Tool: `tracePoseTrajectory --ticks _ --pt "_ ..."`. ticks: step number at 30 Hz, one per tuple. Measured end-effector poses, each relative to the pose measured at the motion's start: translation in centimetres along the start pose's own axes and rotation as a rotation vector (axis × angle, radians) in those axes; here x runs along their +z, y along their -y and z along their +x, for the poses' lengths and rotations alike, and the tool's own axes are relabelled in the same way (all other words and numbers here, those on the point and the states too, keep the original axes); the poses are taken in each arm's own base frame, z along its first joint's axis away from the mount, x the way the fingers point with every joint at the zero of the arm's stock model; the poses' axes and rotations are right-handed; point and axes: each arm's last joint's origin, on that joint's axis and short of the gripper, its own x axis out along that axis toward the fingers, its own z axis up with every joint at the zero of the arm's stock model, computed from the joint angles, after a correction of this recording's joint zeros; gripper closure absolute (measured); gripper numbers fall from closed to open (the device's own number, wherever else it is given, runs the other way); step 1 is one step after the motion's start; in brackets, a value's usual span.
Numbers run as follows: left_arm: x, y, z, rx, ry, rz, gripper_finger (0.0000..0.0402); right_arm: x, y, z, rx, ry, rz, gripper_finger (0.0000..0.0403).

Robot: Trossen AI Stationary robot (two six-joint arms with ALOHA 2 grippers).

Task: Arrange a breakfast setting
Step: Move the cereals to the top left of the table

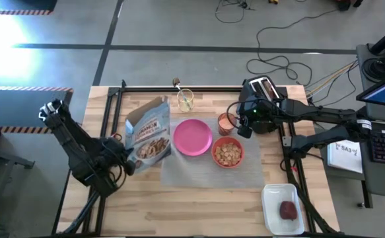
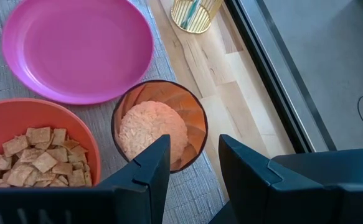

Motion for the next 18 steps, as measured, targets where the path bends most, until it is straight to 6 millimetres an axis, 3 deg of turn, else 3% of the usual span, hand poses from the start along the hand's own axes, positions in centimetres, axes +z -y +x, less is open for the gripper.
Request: tracePoseTrajectory --ticks 9,18 --pt "1.2 1.4 -1.6 -0.023 -0.088 -0.03 0.0401 0.0 0.0 0.0 0.0 0.0 0.0 0.0275" --pt "2.0 1.3 -0.2 0.038 -0.074 -0.052 0.0401 0.0 0.0 0.0 0.0 0.0 0.0 0.0275"
